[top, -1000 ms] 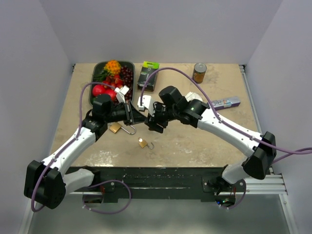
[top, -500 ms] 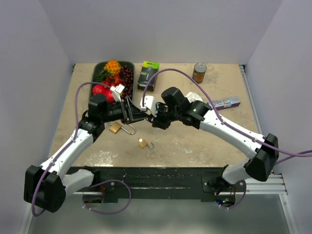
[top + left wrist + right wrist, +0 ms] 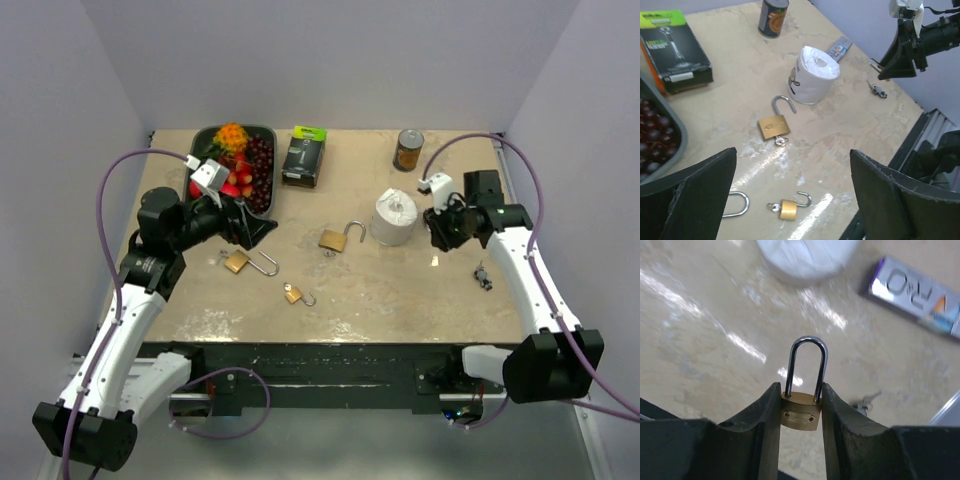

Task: Lock with the key
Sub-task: Place the lock at the center of the board.

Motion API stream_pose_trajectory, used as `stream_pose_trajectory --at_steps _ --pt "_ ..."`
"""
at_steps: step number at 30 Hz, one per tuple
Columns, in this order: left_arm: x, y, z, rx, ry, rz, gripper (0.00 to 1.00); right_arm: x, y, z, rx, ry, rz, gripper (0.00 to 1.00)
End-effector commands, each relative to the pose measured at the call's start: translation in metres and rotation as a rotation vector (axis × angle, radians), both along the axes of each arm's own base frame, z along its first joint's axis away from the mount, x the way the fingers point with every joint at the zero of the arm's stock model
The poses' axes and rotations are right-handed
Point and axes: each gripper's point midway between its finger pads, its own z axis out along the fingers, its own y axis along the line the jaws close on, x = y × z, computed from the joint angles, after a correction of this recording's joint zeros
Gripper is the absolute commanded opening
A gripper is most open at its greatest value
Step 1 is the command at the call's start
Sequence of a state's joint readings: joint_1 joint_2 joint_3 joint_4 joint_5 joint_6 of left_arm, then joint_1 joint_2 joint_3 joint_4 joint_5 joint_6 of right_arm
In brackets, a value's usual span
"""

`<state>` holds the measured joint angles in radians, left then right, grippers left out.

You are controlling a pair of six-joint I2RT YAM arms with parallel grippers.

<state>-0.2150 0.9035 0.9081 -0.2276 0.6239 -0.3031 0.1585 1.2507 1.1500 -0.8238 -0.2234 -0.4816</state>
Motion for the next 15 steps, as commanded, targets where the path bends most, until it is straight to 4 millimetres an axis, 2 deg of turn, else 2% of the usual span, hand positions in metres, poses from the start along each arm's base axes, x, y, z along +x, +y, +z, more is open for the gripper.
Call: stream_pose_trajectory --at_steps 1,3,6,8,12,15 --pt "0.008 0.015 0.005 0.148 -0.176 0.020 0.99 -0.040 -0.065 -0.029 -0.110 0.144 -0.076 0.00" --pt "0.010 0.016 -0.003 0.160 -0.177 0.028 0.99 -0.048 -0.081 -0.042 -0.129 0.186 -0.129 0.00" --pt "0.018 0.019 -0.002 0.150 -0.180 0.067 0.99 -0.057 -0.091 -0.061 -0.121 0.262 -0.186 0.00" --pt "0.022 0.019 0.002 0.142 -0.190 0.076 0.99 -0.057 -0.092 -0.069 -0.118 0.281 -0.203 0.00" --pt "0.033 0.017 -0.011 0.157 -0.133 0.072 0.99 -0.055 -0.100 -0.089 -0.144 0.322 -0.249 0.00" --pt "0.041 0.017 -0.011 0.165 -0.107 0.082 0.99 -0.059 -0.105 -0.104 -0.159 0.382 -0.272 0.00"
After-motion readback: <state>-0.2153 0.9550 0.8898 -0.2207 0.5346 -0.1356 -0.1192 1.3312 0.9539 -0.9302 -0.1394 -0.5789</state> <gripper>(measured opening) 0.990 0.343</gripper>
